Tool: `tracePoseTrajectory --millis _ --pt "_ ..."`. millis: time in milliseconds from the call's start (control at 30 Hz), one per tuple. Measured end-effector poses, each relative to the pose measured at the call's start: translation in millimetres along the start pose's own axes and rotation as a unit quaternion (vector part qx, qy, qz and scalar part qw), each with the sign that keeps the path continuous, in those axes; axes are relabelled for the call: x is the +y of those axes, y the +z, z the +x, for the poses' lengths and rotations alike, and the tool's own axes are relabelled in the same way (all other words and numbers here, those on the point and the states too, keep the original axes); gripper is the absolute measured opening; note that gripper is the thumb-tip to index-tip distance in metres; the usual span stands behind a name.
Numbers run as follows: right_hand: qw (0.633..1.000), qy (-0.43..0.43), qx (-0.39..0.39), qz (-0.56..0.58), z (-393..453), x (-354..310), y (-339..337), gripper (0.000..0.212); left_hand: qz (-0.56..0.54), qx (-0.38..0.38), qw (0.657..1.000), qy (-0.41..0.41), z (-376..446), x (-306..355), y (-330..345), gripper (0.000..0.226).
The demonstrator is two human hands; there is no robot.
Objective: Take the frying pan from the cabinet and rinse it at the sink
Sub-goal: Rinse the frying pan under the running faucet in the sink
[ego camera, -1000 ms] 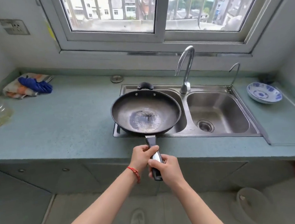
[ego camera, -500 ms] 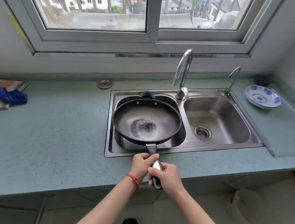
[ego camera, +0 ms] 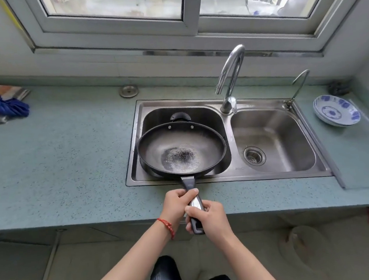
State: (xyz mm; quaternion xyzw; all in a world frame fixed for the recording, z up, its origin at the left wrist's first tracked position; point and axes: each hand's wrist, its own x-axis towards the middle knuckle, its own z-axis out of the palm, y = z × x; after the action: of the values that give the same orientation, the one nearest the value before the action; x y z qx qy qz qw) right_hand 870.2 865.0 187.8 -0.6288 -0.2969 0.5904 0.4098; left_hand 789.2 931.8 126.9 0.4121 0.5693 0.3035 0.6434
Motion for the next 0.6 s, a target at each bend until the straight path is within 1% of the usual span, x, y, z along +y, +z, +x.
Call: tracePoseTrajectory --millis 233,400,467,600 --pt "1.0 0.014 -0.001 -0.008 7.1 -1.9 -3.6 0.021 -0.011 -0.003 1.0 -0.019 5.0 3.6 5.1 0.028" --pt "1.0 0.016 -0.011 -0.014 20.6 -8.1 -1.9 0.019 -0.047 -0.014 0.998 -0.044 15.3 9.6 2.2 0.025" --pt "0.999 0.017 -0.017 -0.023 22.2 -7.5 -0.4 0.017 -0.06 -0.02 0.997 -0.047 16.4 8.5 -0.6 0.027" --pt "0.998 0.02 -0.022 -0.047 26.5 -5.4 -0.2 0.012 -0.048 -0.039 0.997 -0.047 20.2 7.7 -5.2 0.026"
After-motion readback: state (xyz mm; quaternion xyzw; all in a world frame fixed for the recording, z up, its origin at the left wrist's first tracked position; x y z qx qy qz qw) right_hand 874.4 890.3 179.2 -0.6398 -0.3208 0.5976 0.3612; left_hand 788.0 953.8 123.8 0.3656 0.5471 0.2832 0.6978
